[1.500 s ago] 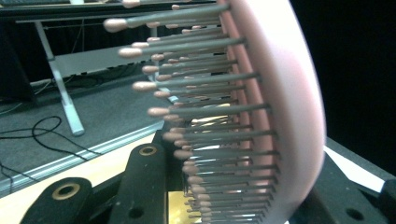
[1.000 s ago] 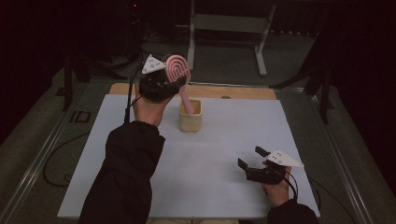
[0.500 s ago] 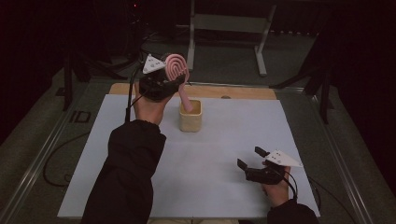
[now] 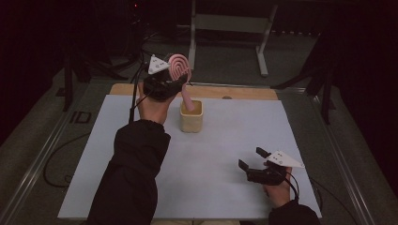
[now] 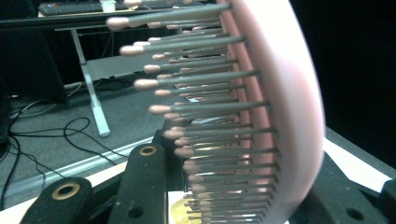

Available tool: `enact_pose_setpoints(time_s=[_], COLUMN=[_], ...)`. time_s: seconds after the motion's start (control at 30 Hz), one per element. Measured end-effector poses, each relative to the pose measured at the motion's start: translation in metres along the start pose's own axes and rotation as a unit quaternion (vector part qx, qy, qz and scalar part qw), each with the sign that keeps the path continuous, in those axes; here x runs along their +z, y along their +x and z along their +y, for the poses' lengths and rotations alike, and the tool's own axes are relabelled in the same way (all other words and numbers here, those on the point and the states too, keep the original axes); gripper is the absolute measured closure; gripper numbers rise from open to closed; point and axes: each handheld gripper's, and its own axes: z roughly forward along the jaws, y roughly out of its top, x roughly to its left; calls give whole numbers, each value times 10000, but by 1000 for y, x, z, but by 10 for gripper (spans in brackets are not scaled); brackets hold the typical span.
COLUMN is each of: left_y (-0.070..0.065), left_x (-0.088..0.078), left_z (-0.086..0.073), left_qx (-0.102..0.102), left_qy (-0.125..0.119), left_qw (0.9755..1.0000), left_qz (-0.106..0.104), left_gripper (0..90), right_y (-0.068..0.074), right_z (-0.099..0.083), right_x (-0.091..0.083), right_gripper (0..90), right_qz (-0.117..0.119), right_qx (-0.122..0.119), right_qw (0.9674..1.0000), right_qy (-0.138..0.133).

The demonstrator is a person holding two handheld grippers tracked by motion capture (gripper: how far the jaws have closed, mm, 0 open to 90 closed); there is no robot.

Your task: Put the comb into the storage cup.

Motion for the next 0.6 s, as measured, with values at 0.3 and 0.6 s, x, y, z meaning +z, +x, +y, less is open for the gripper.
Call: enact_pose_setpoints(time_s=[0.3, 0.6], left_y=[1, -2], left_x=[5, 11], left_z=[-3, -5], left_qx=[-13, 8], left_qy=[0, 45], left_qw=[10000, 9999], left_qz=[87, 114], left_gripper=[639, 639], right_y=[0, 0], right_z=[0, 0], right_x=[0, 0], right_gripper=[90, 90], right_qz=[1, -6], right_qx=[12, 8], right_qw=[10000, 10000], right_qy=[1, 0])
